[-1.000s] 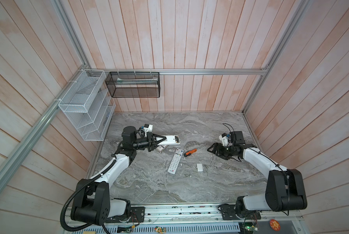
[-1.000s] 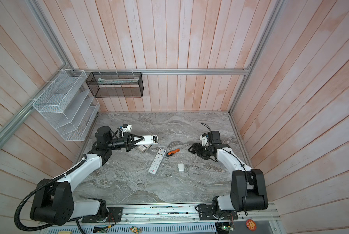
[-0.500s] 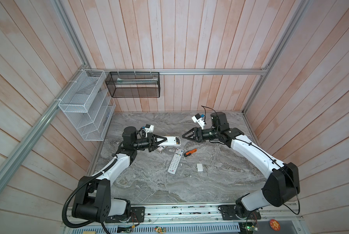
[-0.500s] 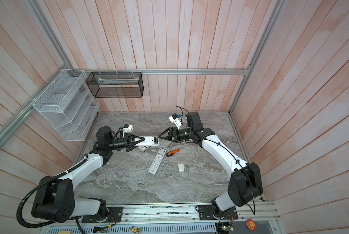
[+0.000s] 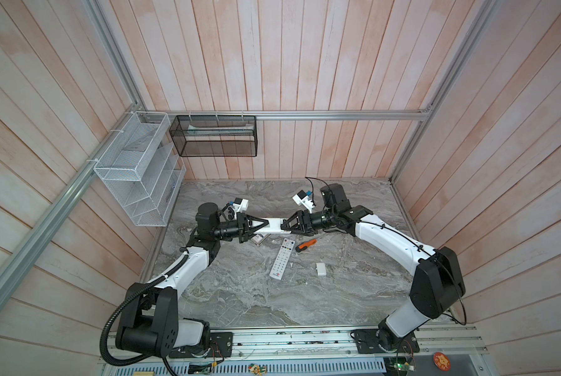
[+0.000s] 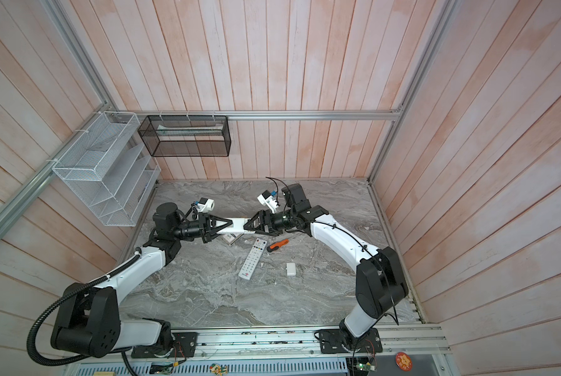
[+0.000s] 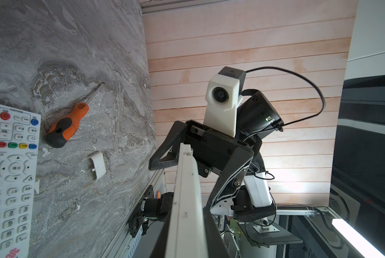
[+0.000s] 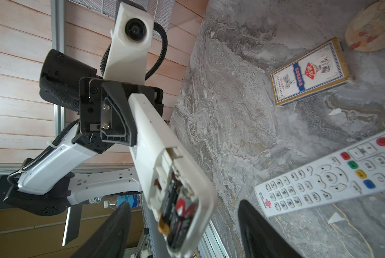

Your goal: Unload the batteries from the remote control

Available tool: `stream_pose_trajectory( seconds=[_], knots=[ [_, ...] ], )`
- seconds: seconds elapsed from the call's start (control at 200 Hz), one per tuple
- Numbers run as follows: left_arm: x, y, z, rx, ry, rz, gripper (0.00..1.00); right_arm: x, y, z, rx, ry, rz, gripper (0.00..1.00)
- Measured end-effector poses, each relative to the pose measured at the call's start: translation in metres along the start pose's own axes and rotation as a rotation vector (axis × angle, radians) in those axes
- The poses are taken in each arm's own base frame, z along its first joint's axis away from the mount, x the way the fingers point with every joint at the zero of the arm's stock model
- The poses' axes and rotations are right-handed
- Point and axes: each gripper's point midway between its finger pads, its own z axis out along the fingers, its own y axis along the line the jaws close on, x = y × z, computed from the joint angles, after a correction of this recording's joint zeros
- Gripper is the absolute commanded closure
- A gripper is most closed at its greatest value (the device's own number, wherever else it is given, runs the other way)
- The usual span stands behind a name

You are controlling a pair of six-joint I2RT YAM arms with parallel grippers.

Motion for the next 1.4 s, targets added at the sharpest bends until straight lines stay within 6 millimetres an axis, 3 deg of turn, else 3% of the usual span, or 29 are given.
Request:
stream_pose_trajectory(
  seconds=[0.185,0.35,0.63,0.855,1.025,1.175,1.3,1.4],
  knots=[
    [0.006,0.000,0.005,0.009,0.017,-0.001,1.00,-0.004,0.015,0.003,-0.060,-0.004,-0.023,0.35],
    [0.010,-0.004,0.009,0.019,0.029,0.009,1.00,-0.004,0.015,0.005,-0.088,-0.013,-0.013,0.44],
    [0.014,0.001,0.010,0.018,0.036,0.000,1.00,0.008,0.008,0.008,-0.129,0.002,0.046,0.74],
    [0.017,-0.006,0.010,0.042,0.056,0.055,0.75,0.011,0.016,0.001,-0.168,-0.014,0.055,0.83],
    [0.015,0.001,0.010,0.019,0.040,0.012,0.58,0.012,0.018,0.000,-0.176,-0.026,0.039,0.87],
    [0.011,0.013,0.003,-0.014,0.014,-0.039,0.51,0.016,0.012,0.001,-0.166,-0.026,0.050,0.90],
    [0.000,0.021,-0.020,-0.058,-0.067,-0.058,0.49,0.022,0.002,-0.004,-0.137,-0.037,0.063,0.91],
    [-0.005,0.018,-0.037,-0.076,-0.125,-0.039,0.49,0.034,-0.017,-0.010,-0.085,-0.035,0.092,0.92]
  ],
)
